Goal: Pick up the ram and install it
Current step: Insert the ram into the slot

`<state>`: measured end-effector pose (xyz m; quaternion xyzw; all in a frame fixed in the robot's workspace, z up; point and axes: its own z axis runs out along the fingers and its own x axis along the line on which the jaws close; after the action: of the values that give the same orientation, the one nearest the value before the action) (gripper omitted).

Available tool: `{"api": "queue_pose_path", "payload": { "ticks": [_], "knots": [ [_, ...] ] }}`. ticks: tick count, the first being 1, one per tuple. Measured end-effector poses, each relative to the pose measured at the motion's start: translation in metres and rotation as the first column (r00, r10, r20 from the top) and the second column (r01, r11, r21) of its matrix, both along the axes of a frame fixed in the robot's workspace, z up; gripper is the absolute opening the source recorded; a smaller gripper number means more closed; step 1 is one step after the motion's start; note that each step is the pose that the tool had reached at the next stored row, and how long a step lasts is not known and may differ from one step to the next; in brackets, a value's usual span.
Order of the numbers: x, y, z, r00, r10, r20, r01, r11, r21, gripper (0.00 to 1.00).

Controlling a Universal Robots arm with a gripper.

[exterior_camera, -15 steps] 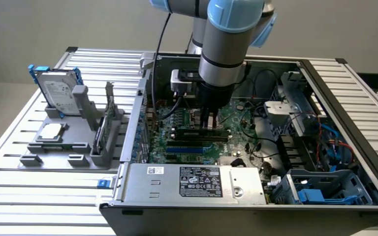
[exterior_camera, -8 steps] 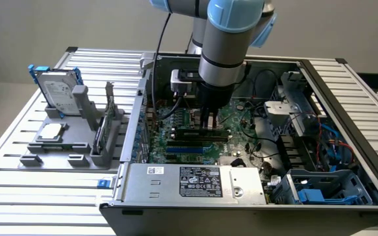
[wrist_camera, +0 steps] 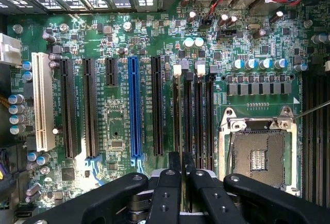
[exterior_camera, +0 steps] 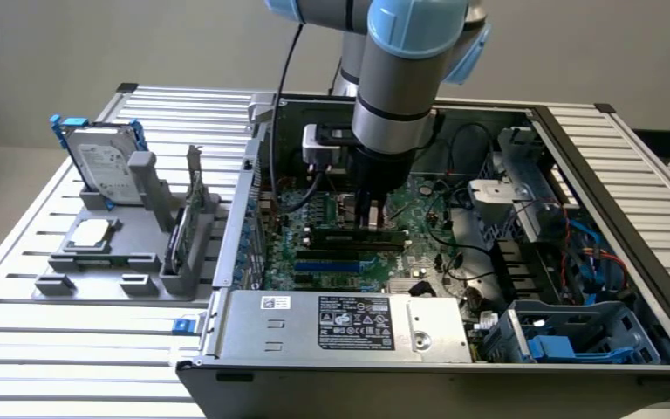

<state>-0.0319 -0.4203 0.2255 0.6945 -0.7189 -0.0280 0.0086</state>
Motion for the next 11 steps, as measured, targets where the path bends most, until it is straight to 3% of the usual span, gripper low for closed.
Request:
{"api": "queue_pose_path", "payload": {
  "ticks": [11],
  "knots": [
    [0.0, 0.0, -0.0017, 0.9999, 0.01, 0.0, -0.01, 0.9999, 0.0, 0.15]
  ]
}}
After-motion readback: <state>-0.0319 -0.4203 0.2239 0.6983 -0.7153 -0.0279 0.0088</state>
